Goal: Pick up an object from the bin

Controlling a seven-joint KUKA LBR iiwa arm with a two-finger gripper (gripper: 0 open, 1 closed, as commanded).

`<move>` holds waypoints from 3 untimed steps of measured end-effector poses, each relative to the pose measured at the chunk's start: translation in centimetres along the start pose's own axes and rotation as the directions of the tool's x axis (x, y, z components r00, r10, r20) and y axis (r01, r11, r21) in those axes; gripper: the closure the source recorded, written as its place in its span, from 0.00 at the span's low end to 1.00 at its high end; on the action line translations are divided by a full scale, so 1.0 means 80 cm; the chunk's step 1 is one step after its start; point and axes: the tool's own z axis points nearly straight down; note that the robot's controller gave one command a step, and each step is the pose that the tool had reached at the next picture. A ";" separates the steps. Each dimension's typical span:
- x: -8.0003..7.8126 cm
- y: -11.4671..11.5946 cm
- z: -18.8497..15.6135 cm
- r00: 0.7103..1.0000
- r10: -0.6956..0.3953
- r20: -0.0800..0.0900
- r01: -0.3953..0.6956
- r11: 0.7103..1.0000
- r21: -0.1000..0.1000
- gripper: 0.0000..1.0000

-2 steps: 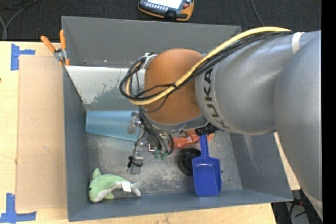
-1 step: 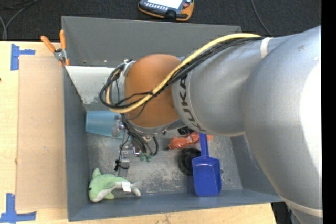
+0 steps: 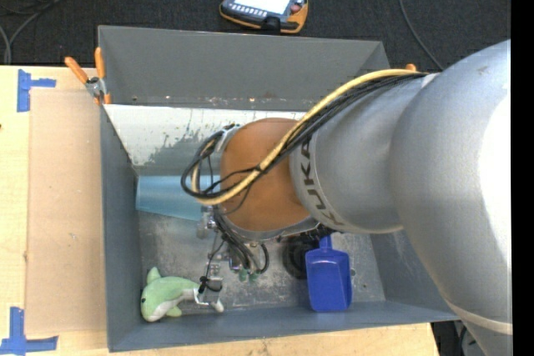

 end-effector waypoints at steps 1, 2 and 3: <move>0.020 0.011 0.025 0.975 -0.221 -0.001 0.221 0.975 -0.001 0.00; 0.020 0.057 0.062 0.989 0.148 -0.003 -0.148 0.989 0.003 0.00; -0.054 0.080 0.072 0.979 -0.203 -0.002 0.203 0.979 0.000 1.00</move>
Offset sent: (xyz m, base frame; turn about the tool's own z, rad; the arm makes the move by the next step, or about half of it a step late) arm -0.0115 0.0529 -0.0529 0.1569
